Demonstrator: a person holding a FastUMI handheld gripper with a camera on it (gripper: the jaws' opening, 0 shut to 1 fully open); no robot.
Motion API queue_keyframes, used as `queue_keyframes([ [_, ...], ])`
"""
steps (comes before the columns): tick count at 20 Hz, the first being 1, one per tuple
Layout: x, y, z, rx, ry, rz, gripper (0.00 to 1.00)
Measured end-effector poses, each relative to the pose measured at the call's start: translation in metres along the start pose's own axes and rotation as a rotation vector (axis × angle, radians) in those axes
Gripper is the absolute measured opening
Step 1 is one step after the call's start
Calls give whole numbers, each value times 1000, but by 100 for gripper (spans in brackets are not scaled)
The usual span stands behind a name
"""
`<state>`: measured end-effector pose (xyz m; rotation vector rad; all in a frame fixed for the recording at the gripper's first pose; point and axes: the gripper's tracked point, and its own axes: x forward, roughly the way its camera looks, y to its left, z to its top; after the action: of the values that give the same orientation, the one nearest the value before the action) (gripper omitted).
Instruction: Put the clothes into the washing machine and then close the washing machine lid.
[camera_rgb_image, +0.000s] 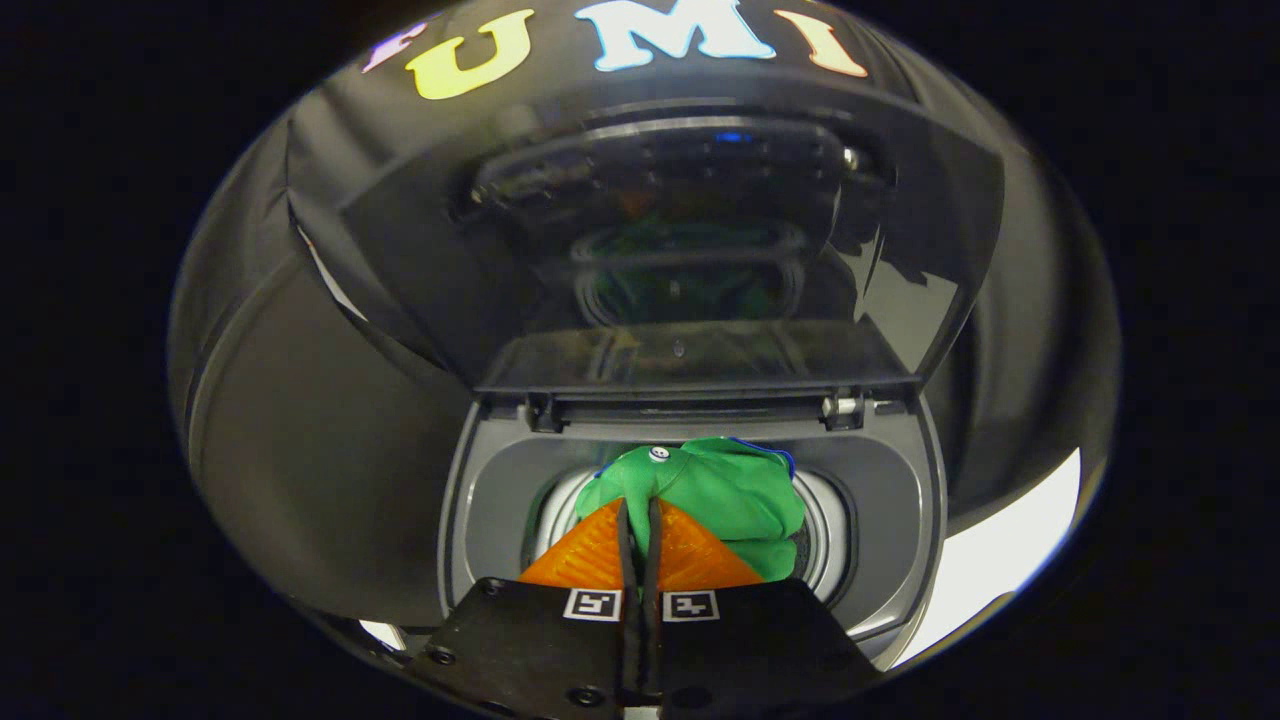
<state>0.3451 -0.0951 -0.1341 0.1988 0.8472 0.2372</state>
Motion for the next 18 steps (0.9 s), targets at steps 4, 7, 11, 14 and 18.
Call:
queue_keyframes([
  [4,27,-10,-17,67,53,-36,1],
  [7,39,-13,-27,89,74,-50,1],
  [11,45,-12,-35,79,88,-59,1],
  [14,46,-12,-37,73,91,-75,1],
  [18,50,-12,-42,86,100,-74,2],
])
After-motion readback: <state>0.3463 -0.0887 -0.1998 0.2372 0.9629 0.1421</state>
